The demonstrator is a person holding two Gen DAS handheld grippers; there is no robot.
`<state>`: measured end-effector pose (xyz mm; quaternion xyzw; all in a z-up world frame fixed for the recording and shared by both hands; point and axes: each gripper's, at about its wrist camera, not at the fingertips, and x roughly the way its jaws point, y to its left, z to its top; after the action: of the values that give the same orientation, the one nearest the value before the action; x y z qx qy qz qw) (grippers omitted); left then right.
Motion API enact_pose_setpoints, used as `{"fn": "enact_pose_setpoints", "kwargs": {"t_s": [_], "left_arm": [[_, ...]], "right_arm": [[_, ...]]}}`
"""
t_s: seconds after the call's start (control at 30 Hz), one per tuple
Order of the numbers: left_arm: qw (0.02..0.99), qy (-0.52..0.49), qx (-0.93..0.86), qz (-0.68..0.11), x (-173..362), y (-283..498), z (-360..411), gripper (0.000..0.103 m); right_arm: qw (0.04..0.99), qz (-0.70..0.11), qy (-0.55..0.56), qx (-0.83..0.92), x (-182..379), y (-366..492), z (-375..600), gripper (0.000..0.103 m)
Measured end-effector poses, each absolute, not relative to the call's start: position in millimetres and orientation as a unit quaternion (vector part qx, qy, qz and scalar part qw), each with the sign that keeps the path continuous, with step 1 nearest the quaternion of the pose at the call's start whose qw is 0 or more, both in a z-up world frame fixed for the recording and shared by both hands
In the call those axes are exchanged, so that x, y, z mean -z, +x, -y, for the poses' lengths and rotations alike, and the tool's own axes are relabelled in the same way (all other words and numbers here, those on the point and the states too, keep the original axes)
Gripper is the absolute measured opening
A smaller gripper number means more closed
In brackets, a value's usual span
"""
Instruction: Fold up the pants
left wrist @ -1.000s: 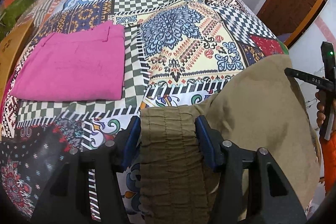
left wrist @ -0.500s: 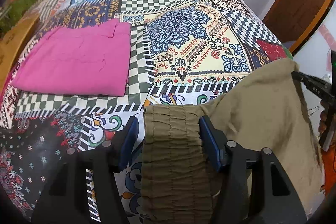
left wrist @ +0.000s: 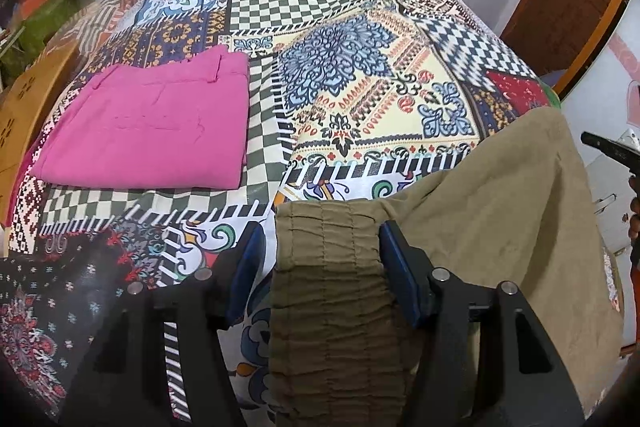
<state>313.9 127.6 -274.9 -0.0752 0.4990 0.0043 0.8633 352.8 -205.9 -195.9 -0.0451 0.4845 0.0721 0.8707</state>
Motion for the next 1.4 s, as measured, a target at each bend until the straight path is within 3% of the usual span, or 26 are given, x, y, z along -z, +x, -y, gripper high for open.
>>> {"fn": "enact_pose_setpoints", "kwargs": {"t_s": [0.3, 0.47, 0.53, 0.73, 0.9, 1.1, 1.4], "left_arm": [[0.884, -0.082, 0.019, -0.461, 229.3, 294.0, -121.1, 0.058], [0.864, -0.068, 0.023, -0.498, 252.1, 301.8, -109.4, 0.044], [0.859, -0.063, 0.016, -0.507, 263.4, 307.1, -109.8, 0.043], [0.852, -0.066, 0.003, -0.519, 280.6, 324.2, -118.2, 0.044], [0.85, -0.058, -0.023, -0.524, 287.5, 335.8, -119.5, 0.057], [0.853, -0.1, -0.026, -0.512, 258.2, 316.5, -131.2, 0.056], [0.875, -0.076, 0.017, -0.478, 203.6, 244.2, -104.4, 0.057]], "right_arm": [[0.854, -0.489, -0.036, -0.175, 191.4, 307.9, 168.5, 0.004], [0.83, -0.522, -0.06, -0.186, 224.8, 293.7, 147.1, 0.004], [0.827, -0.528, -0.064, -0.184, 231.6, 291.8, 147.2, 0.005], [0.821, -0.533, -0.101, -0.175, 236.7, 282.1, 153.6, 0.005], [0.823, -0.536, -0.104, -0.16, 239.5, 278.8, 156.7, 0.005], [0.824, -0.536, -0.104, -0.15, 215.6, 265.0, 156.0, 0.006], [0.836, -0.51, -0.091, -0.182, 179.0, 203.9, 152.7, 0.027]]}}
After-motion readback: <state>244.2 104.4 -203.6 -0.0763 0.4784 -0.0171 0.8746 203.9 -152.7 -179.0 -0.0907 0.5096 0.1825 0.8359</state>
